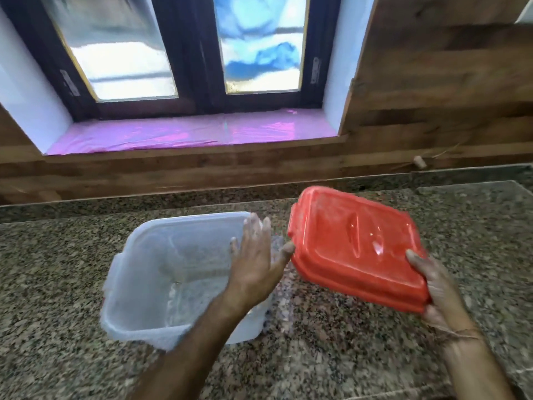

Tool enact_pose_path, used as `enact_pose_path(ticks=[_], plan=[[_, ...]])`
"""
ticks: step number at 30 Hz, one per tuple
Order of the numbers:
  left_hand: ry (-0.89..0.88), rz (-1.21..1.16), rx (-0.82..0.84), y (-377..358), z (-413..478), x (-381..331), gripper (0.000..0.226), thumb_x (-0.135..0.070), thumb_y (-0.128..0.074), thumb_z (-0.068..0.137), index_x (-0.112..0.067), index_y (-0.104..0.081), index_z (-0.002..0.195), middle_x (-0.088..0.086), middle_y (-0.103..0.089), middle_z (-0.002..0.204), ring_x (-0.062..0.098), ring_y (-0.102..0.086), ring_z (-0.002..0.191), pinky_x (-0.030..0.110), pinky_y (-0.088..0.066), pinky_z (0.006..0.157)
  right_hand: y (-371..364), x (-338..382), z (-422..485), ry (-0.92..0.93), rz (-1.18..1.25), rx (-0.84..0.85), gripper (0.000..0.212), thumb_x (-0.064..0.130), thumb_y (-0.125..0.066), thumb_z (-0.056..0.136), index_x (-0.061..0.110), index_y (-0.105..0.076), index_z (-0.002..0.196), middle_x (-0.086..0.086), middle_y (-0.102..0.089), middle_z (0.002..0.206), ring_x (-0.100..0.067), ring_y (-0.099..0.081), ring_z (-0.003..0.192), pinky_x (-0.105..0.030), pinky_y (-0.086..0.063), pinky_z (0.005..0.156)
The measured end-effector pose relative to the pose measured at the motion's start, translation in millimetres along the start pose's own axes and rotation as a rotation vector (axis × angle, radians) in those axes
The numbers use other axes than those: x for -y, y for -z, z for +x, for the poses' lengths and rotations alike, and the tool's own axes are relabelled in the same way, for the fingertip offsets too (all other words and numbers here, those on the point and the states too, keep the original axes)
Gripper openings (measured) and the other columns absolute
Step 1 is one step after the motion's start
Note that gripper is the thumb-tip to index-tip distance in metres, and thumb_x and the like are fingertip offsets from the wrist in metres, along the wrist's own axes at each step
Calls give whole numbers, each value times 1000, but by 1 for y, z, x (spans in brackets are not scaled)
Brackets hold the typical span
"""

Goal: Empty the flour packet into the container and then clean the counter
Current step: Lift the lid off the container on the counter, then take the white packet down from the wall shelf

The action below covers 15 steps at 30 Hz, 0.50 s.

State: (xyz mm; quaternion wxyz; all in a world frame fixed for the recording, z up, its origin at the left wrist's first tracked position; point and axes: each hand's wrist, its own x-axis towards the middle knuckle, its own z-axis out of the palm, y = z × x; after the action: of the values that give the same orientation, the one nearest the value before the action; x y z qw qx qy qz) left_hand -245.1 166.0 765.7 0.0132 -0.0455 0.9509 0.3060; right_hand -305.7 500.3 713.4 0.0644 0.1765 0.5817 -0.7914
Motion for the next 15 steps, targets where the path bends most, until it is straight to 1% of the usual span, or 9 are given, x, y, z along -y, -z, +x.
enact_pose_path(ticks=[2,3,5,7,8,9,11,12,15], plan=[[35,111,-14,-19,2,-4,114,-92,2,77,-19,2,164,5,22,169,16,24,155,47,13,123,27,-12,15,29,-44,-68,52,22,-77,86,10,-62,134,-24,-68,127,-22,-77,85,-46,-65,73],[46,145,-34,-25,4,-7,122,-95,9,69,-19,2,164,6,22,169,17,24,155,46,13,123,36,-19,21,28,-83,-89,58,27,-83,79,11,-64,132,-25,-68,127,-26,-76,89,-51,-63,78],[66,178,-67,-33,7,-12,129,-97,14,63,-18,1,164,7,20,170,18,22,156,46,10,124,49,-38,36,-28,-144,-87,79,43,-94,59,15,-67,128,-23,-71,123,-36,-72,101,-62,-58,87],[89,208,-84,-38,9,-16,129,-98,10,64,-18,-2,164,8,16,171,19,18,157,48,8,124,61,-65,58,-54,-193,-81,94,54,-97,45,19,-66,127,-17,-74,119,-37,-72,104,-62,-57,90],[99,223,-86,-39,11,-18,125,-97,5,68,-18,-4,164,9,15,171,20,17,157,49,7,124,64,-76,66,-61,-226,-89,94,54,-97,45,21,-66,127,-14,-75,117,-35,-73,104,-61,-58,90],[108,239,-89,-41,11,-21,120,-94,-2,72,-17,-5,164,9,13,171,19,16,158,50,6,125,65,-84,70,-66,-263,-94,84,51,-97,51,22,-67,123,-12,-76,115,-34,-73,103,-59,-59,90],[127,254,-96,-44,12,-26,110,-90,-14,82,-17,-6,164,7,12,172,18,15,158,51,5,125,62,-88,70,-37,-354,-99,47,33,-91,71,23,-69,111,-9,-77,109,-32,-74,99,-53,-61,88],[134,252,-97,-46,12,-29,107,-87,-20,85,-18,-5,165,7,13,172,18,16,157,50,6,125,63,-91,71,-23,-402,-105,37,27,-87,77,24,-69,110,-8,-76,108,-29,-74,97,-49,-61,88],[152,245,-109,-47,13,-38,103,-78,-23,83,-19,-2,165,5,16,171,18,17,157,48,9,124,66,-96,74,28,-608,-106,46,30,-82,83,16,-65,124,-6,-73,110,-27,-72,99,-35,-56,84]])
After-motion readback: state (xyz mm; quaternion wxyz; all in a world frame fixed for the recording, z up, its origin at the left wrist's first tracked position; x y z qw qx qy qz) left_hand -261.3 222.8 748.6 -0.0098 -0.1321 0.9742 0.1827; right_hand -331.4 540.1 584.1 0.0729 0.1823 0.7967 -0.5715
